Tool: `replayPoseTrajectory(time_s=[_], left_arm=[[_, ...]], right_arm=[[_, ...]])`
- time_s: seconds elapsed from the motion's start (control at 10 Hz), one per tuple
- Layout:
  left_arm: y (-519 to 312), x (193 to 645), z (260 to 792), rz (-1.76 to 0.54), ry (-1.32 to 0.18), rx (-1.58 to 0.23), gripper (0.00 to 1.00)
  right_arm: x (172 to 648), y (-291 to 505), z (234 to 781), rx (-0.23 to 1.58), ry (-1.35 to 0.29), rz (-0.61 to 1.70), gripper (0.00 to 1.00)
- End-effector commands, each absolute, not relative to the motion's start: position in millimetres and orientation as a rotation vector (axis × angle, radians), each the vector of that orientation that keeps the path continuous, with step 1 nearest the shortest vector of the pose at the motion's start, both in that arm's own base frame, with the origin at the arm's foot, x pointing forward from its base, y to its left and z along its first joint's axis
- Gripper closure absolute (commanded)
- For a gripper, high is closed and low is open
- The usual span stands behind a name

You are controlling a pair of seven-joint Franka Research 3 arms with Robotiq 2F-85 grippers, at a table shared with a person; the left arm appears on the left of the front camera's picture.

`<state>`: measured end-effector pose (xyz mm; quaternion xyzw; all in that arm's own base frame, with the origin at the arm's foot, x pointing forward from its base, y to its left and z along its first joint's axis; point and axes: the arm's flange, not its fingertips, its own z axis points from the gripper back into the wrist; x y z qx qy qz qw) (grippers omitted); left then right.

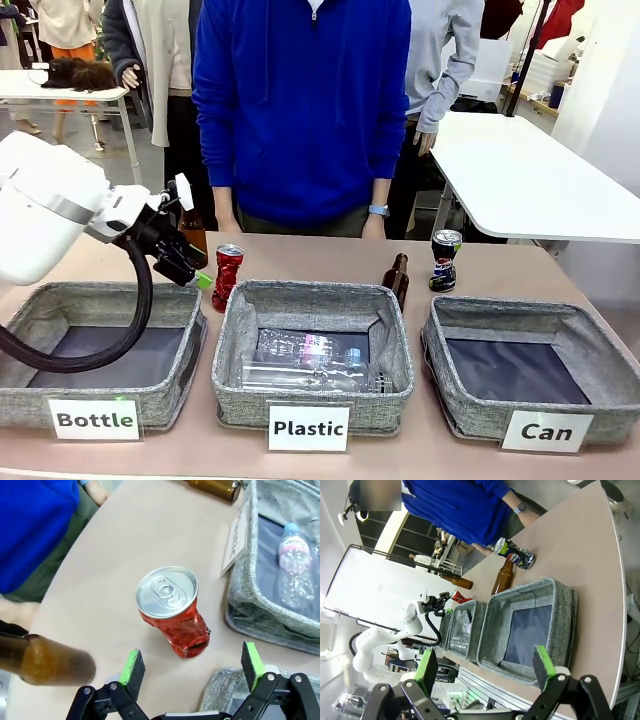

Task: Sort the can waste into the basket.
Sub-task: Pick up the can waste from the table and place it in the right Fabric basket.

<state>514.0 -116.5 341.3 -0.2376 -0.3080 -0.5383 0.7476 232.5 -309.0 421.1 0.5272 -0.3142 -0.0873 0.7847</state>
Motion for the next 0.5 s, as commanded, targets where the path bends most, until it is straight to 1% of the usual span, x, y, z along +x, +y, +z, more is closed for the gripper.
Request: replayPoseTrajectory(time_s=[0.0,0.2,0.4], left_arm=[[-125.5,523.2,335.4,-1.209,-0.746,-0.517,0.0],[-132.7,537.3,326.5,-1.183,-0.762,-0.512,0.0],[-136.3,544.5,317.5,-1.179,-0.737,-0.525,0.0]], right_arm=[[233.6,-310.8,422.2,1.142,-0.71,-0.165,0.0],[233.6,-310.8,422.2,1.142,-0.71,-0.165,0.0],[233.6,-310.8,422.2,1.142,-0.71,-0.165,0.0]])
